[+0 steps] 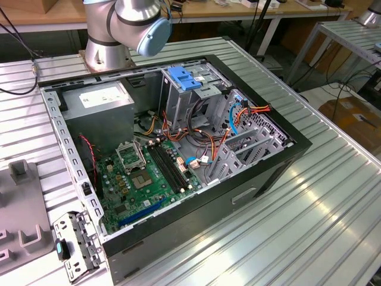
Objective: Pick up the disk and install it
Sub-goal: 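Pick up the disk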
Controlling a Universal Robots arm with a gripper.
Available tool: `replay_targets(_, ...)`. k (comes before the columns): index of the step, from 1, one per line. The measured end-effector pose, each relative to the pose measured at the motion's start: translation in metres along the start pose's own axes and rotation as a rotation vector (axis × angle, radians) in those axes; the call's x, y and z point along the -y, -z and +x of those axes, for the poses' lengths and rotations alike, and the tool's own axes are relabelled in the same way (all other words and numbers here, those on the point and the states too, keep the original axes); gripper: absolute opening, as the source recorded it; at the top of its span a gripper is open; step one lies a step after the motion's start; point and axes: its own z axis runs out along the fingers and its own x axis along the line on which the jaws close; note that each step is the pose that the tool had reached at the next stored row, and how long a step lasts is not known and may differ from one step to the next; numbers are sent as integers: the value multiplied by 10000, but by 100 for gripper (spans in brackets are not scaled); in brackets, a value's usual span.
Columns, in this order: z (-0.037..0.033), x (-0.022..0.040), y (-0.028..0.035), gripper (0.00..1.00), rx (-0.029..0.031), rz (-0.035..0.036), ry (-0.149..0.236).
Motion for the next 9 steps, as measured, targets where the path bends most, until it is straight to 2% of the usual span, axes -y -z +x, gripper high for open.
replay_targets(5,0,1,0,37,0,0,0)
replay_targets(9,-1,1,27,37,0,1,1)
